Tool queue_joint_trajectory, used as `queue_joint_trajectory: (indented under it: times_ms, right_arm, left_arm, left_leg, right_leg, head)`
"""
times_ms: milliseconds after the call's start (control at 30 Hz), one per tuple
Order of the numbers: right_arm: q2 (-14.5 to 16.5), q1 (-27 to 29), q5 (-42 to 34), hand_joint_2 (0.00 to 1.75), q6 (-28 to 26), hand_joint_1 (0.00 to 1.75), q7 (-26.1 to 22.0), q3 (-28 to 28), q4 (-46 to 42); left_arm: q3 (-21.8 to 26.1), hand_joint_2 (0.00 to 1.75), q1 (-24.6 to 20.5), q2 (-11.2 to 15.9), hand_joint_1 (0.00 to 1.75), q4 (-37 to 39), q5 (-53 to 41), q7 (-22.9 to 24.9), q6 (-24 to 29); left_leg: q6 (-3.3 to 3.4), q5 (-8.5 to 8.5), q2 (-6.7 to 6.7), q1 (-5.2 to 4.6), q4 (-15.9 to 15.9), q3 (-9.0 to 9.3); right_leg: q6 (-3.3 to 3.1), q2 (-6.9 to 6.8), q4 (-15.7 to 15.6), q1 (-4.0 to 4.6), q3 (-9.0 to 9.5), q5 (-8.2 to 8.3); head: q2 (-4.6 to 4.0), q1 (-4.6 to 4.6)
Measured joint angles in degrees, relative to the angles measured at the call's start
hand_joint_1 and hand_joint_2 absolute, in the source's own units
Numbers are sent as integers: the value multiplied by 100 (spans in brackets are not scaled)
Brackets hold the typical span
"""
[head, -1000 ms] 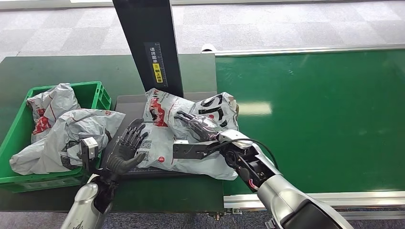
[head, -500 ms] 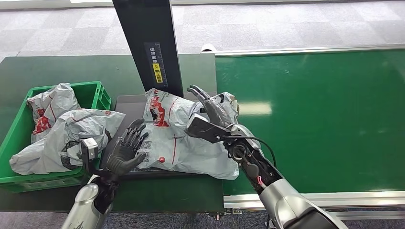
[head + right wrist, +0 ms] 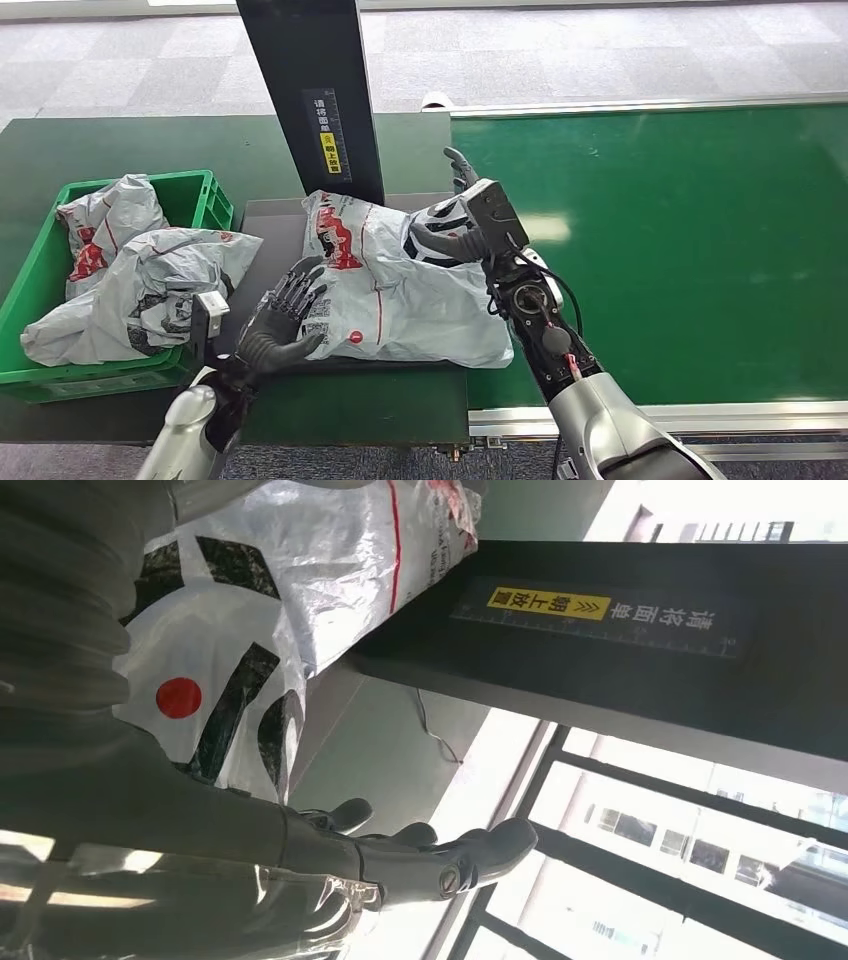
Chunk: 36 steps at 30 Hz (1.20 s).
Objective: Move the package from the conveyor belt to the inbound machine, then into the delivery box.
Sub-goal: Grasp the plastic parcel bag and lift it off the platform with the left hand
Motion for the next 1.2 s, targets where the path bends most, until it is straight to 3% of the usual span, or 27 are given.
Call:
queue_joint_trajectory:
  times_ms: [333,600,967,1200]
  right_arm:
    - [-83,1,-430,175,-134,0,-51,28,0]
    - [-145,0,-506,175,-151,0,-87,41,0]
    - [-178,0,-512,175,-250,0,-123,89,13]
    - [-176,-2,-477,175,-283,0,-128,93,71]
  left_arm:
    - [-882,175,-938,31,0,332,-1219,-291,878]
    - [-1319,175,-1292,29,0,637,-1664,-295,1063]
    - [-2592,175,-2087,-189,0,2281,-3736,1129,1647]
    - [-3111,175,-2526,-315,0,2945,-4200,1413,1660]
  left_leg:
    - [0,1,1,0,1,0]
    - [0,0,1,0,1,0]
    - [0,1,-4,-1,0,1]
    - [4,-2,-33,-1,-3,43]
  right_leg:
    - [0,-1,0,0,0,1]
    - [0,-1,0,0,-1,0]
    - [0,-3,0,-1,6,1]
    - [16,-37,-3,-2,68,-13]
  head:
    - [0,0]
    - [0,-1]
    - [0,-1]
    - [0,-1]
